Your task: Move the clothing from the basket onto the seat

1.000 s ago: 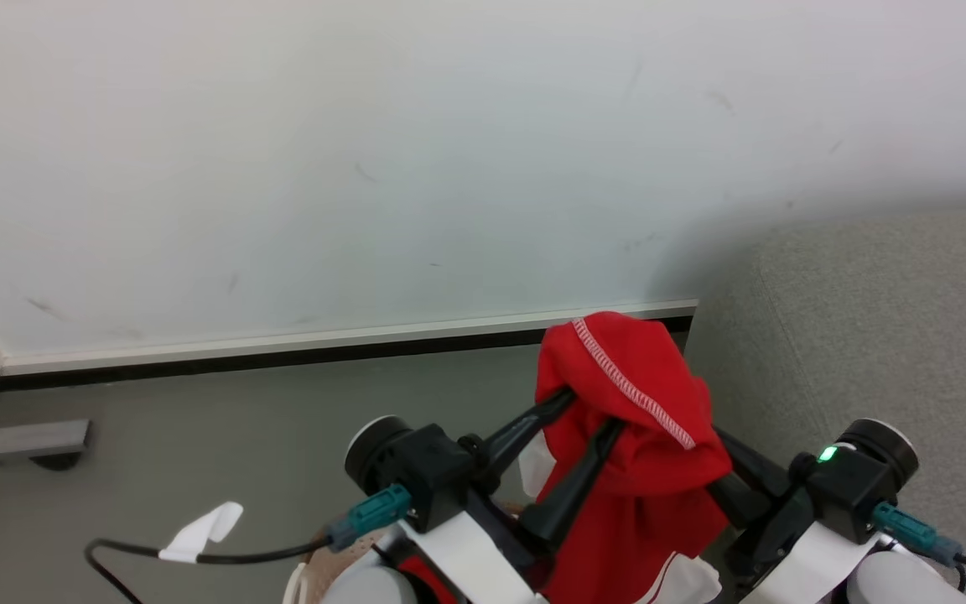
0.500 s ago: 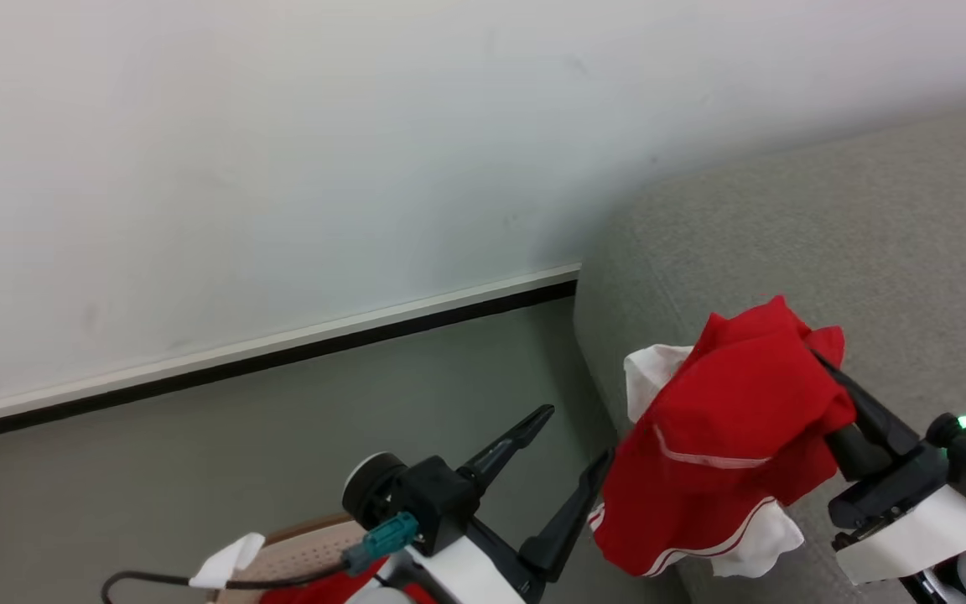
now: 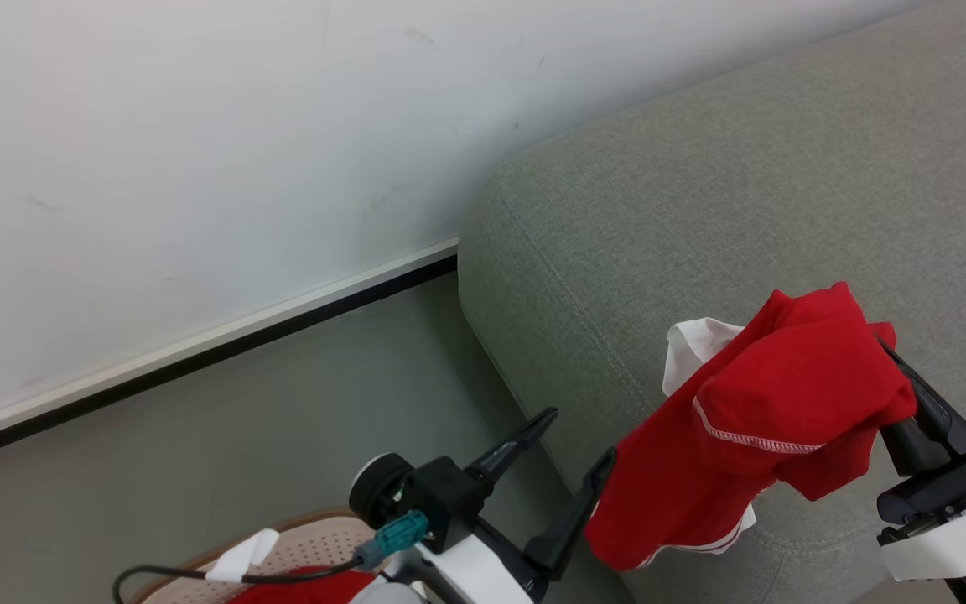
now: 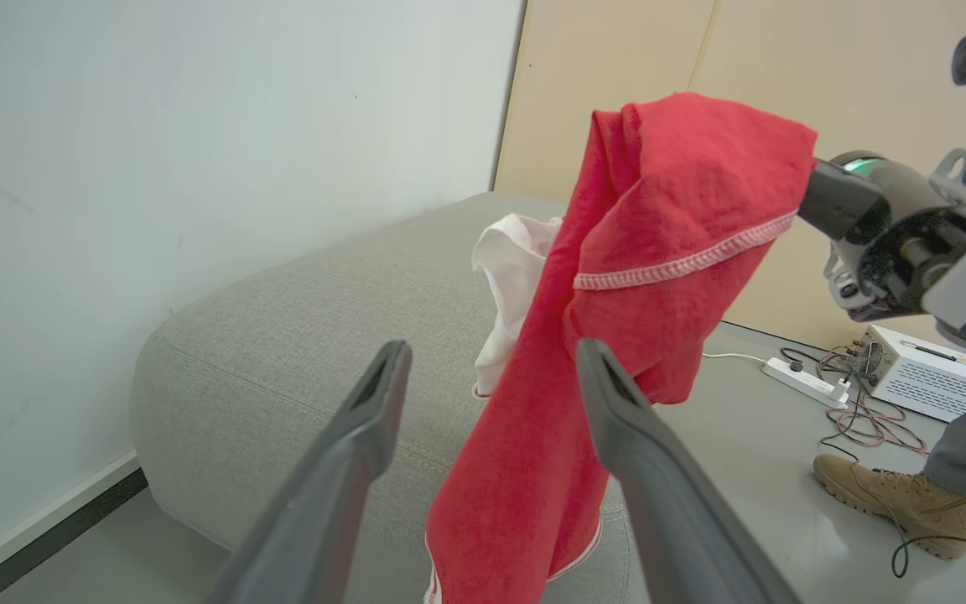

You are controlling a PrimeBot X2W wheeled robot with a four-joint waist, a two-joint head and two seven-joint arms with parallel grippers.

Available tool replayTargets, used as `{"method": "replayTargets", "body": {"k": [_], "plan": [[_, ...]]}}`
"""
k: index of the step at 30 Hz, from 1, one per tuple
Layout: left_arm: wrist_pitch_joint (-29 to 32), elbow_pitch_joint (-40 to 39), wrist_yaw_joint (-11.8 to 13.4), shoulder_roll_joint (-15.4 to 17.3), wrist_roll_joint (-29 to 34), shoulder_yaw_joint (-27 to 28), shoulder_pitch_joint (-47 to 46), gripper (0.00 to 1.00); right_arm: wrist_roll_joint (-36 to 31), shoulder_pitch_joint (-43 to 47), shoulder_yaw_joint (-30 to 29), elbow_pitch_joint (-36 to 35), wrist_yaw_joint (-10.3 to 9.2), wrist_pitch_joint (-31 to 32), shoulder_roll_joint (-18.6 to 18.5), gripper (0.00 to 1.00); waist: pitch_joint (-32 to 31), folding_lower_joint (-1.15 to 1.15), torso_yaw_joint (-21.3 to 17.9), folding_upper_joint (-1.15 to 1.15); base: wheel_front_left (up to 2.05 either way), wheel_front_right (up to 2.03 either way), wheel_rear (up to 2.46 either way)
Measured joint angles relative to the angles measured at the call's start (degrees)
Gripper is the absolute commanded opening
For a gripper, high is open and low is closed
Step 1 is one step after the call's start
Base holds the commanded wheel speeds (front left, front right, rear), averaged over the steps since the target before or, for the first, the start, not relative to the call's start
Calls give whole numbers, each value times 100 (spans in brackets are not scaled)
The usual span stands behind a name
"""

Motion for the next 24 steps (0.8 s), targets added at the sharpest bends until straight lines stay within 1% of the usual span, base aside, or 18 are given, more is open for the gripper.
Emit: {"method": "replayTargets", "body": {"k": [5, 10, 13, 17, 20, 24], "plan": [[27, 31, -16, 4, 3, -58, -92, 100, -47, 54, -163, -82, 0, 0, 66, 0, 159, 0, -57, 0, 0, 0, 0], [92, 38, -36, 8, 18, -107, -242, 100, -85, 40, -315, -122, 0, 0, 123, 0, 338, 0, 57, 0, 0, 0, 0], [170, 22, -12, 19, 81, -120, -413, 100, -85, -122, -476, -122, 0, 0, 137, 0, 532, 0, 158, 0, 0, 0, 0], [370, -47, -18, 64, 213, -142, -817, 100, -86, -700, -802, -109, 0, 0, 124, 0, 937, 0, 316, 0, 0, 0, 0], [505, -101, -25, 122, 350, -119, -1162, 100, -92, -1312, -1083, 26, 0, -1, 74, 0, 1328, 1, 447, 0, 0, 0, 0], [653, -178, -43, 165, 469, -116, -1568, 100, -20, -2272, -1486, 466, 0, -3, -202, 0, 1899, 1, 654, 0, 0, 0, 0]]}}
